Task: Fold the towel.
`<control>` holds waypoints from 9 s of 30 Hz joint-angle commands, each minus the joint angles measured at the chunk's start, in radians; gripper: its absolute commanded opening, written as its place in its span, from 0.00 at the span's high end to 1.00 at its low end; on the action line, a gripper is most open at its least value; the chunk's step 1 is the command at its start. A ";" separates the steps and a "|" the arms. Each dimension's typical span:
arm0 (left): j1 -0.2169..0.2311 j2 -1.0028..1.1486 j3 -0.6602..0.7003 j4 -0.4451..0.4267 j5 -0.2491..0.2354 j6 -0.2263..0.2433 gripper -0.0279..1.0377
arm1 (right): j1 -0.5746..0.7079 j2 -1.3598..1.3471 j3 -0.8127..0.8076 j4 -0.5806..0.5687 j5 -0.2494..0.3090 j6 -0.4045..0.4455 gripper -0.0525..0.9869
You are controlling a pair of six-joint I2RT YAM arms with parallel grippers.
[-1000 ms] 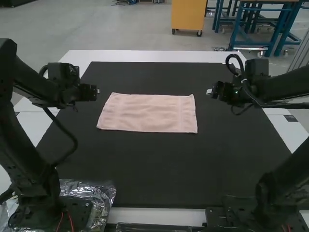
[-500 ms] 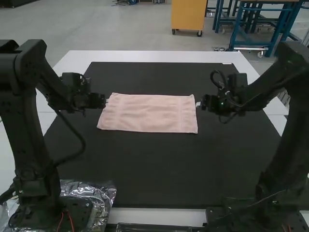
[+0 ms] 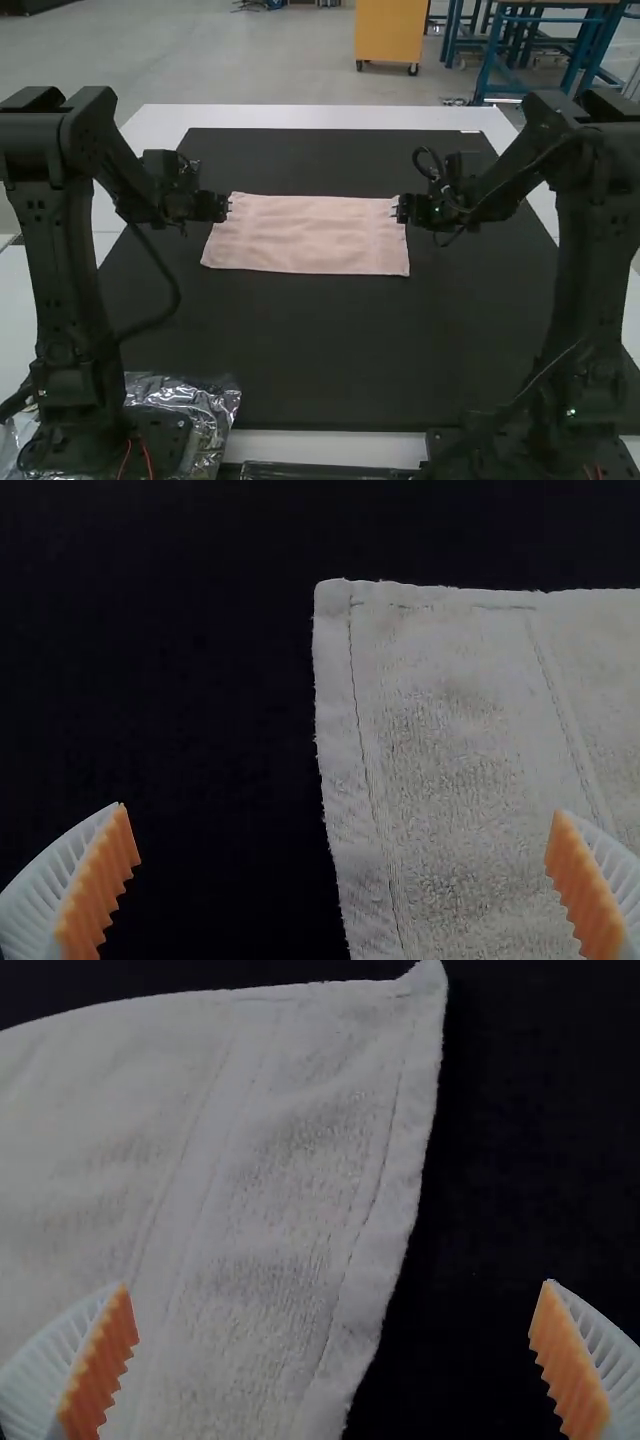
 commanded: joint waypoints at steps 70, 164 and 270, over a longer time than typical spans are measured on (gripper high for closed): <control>0.057 -0.092 -0.049 -0.012 0.131 0.140 0.95 | 0.025 -0.127 -0.024 -0.016 0.039 -0.070 0.97; 0.226 -0.463 -0.390 0.051 0.228 0.077 0.06 | -0.181 -0.421 -0.288 -0.246 -0.100 -0.156 0.97; 0.125 -0.593 -0.507 0.221 0.153 0.036 0.06 | 0.434 0.248 0.091 0.315 -0.194 0.104 0.98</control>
